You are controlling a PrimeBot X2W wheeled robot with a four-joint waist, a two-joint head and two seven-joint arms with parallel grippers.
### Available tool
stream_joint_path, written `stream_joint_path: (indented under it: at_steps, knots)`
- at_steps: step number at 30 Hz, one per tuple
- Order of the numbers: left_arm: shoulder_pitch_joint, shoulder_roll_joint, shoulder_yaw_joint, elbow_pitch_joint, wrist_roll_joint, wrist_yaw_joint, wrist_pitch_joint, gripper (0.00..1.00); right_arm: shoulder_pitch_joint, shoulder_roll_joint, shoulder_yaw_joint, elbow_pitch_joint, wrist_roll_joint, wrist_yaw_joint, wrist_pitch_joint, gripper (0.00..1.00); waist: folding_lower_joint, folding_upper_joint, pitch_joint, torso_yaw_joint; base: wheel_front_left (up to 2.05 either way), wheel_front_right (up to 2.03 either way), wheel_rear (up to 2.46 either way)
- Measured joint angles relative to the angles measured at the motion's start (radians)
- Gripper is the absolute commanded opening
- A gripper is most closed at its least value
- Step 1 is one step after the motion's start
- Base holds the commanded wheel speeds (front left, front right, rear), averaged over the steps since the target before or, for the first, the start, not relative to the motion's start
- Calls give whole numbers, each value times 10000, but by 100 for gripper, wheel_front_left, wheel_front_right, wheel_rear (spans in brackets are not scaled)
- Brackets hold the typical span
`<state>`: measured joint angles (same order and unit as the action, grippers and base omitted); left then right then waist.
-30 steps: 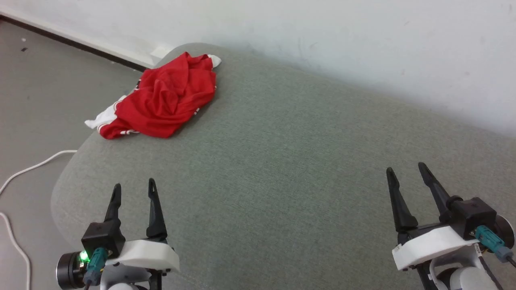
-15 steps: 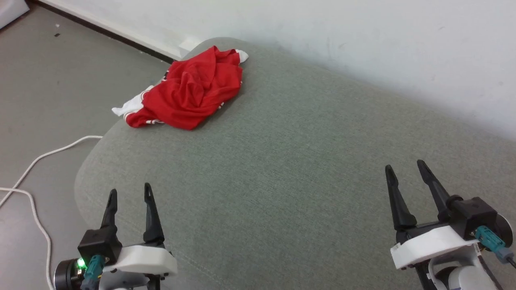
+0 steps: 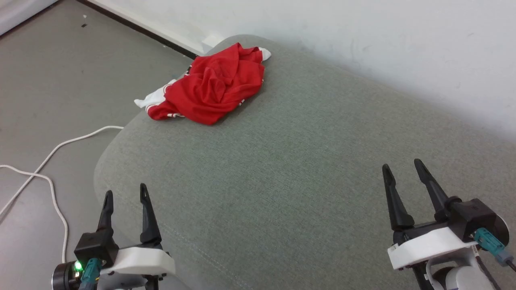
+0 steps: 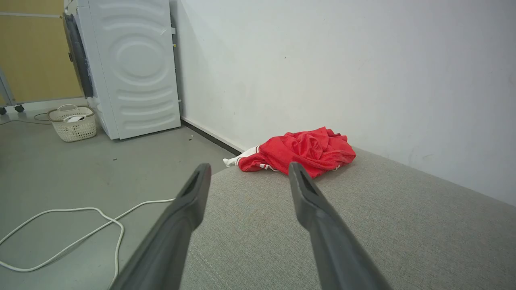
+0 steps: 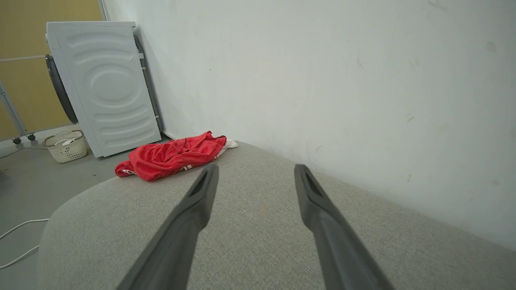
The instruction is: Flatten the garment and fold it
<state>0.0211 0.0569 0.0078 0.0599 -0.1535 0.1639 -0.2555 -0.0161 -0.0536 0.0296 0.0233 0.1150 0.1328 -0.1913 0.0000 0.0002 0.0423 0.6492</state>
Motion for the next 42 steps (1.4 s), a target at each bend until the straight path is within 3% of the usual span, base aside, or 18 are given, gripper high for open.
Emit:
stream_joint_path:
  at_steps: [12, 17, 23, 31, 35, 42]
  knots:
    - [-505, 100, 65, 284, -270, -132, 4, 100, -12, 6, 8, -107, 12, 0, -12, 100, -1, 0, 196, 175, 0, 0, 0]
    - [-2622, 316, 217, 1118, -823, -437, 784, 100, -467, 12, 163, -556, -479, 0, 510, 100, 0, 0, 728, 116, 0, 0, 0]
    - [-6158, 861, 708, 3262, -1910, -918, 2339, 100, -1659, 19, 683, -1455, -1350, -2, 1248, 100, 2, 0, 2001, -176, 0, 0, 0]
    - [-8588, 2140, 1306, 5164, -2790, -1204, 4341, 100, -2712, -188, 953, -2015, -1432, -2, 1452, 100, 4, 0, 3889, -1074, 0, 0, 0]
    - [-9096, 2491, 1588, 5553, -3162, -1189, 5340, 100, -2926, -192, 855, -2079, -1421, -2, 1354, 100, 4, 0, 4805, -1693, 0, 0, 0]
    - [-9312, 3095, 2236, 5701, -3754, -627, 6803, 100, -3215, -159, 880, -1998, -1392, -10, 1007, 100, 3, 0, 6036, -2866, 0, 0, 0]
